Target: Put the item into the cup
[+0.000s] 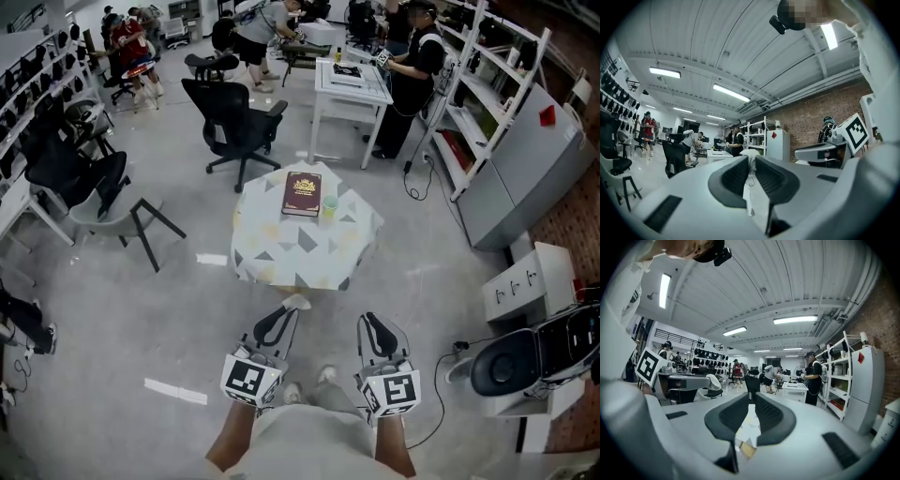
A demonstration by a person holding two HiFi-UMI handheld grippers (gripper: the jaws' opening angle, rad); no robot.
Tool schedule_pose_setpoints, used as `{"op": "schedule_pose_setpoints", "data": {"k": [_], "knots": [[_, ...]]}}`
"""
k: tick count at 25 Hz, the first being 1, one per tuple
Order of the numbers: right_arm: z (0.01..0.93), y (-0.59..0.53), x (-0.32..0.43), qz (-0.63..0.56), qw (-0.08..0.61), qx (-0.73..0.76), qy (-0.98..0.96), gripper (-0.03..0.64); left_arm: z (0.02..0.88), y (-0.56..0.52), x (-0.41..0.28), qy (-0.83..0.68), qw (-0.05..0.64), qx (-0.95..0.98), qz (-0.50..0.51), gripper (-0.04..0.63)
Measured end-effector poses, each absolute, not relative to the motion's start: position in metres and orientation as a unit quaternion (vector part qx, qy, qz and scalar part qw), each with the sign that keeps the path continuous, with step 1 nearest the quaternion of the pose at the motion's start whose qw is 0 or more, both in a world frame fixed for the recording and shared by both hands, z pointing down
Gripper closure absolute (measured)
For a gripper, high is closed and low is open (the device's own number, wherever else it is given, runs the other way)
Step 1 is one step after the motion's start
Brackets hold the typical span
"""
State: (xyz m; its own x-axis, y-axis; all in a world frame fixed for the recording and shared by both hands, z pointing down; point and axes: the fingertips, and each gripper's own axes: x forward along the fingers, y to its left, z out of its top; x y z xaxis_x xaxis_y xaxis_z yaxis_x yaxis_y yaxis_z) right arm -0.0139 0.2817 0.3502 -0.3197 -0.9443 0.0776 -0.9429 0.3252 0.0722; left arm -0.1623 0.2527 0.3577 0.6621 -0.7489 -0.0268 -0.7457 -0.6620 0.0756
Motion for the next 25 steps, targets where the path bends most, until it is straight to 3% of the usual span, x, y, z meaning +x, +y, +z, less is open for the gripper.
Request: {"op": "schedule_pose_setpoints", "data": {"k": [25], "knots": [[0.360, 0.176, 0.015, 0.009, 0.035, 0.567, -0.823, 0.568, 0.364, 0.160, -0.133, -0.428, 0.023, 0.903, -0.011, 0.540]]}}
